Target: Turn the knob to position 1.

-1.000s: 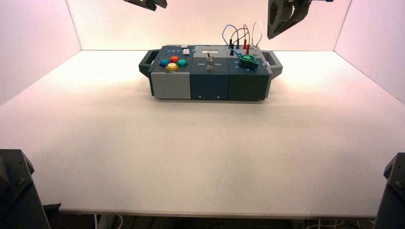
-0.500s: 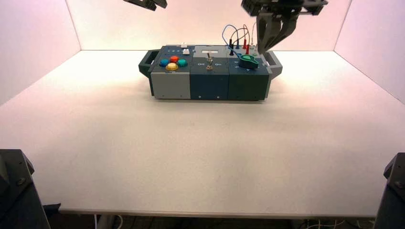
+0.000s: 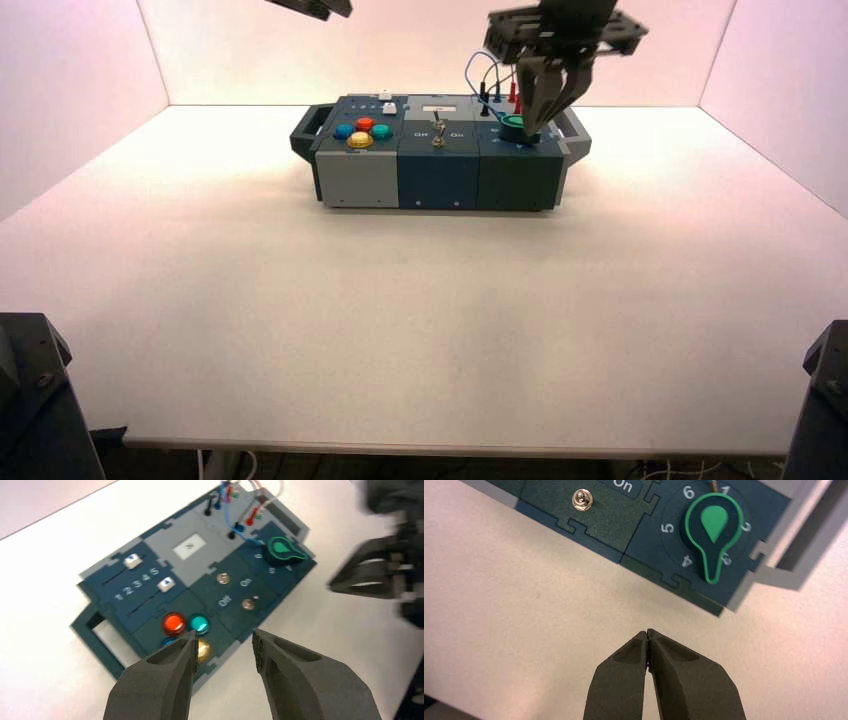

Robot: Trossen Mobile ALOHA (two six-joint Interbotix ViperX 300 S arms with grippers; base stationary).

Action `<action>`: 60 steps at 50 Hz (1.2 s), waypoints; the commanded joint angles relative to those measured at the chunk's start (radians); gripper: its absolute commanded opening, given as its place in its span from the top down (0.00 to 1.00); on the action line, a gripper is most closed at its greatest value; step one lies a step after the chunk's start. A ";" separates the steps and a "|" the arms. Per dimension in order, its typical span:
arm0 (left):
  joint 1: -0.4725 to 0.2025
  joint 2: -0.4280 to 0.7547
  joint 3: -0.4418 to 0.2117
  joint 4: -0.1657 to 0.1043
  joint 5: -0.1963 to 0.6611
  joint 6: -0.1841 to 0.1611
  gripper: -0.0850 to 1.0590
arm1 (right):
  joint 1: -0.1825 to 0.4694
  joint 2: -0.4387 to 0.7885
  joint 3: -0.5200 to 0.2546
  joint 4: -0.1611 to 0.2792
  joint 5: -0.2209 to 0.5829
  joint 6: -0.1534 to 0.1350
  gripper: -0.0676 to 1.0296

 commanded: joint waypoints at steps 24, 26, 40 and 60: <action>-0.012 -0.011 -0.011 -0.009 0.003 0.009 0.42 | -0.015 0.115 -0.132 -0.043 -0.026 -0.018 0.96; -0.012 -0.011 -0.009 -0.009 0.003 0.009 0.42 | -0.018 0.114 -0.132 -0.049 -0.025 -0.018 0.96; -0.012 -0.011 -0.009 -0.009 0.003 0.009 0.42 | -0.049 0.112 -0.132 -0.072 -0.011 -0.018 0.96; -0.011 -0.011 -0.009 -0.009 0.003 0.009 0.42 | -0.069 0.117 -0.140 -0.095 -0.009 -0.020 0.96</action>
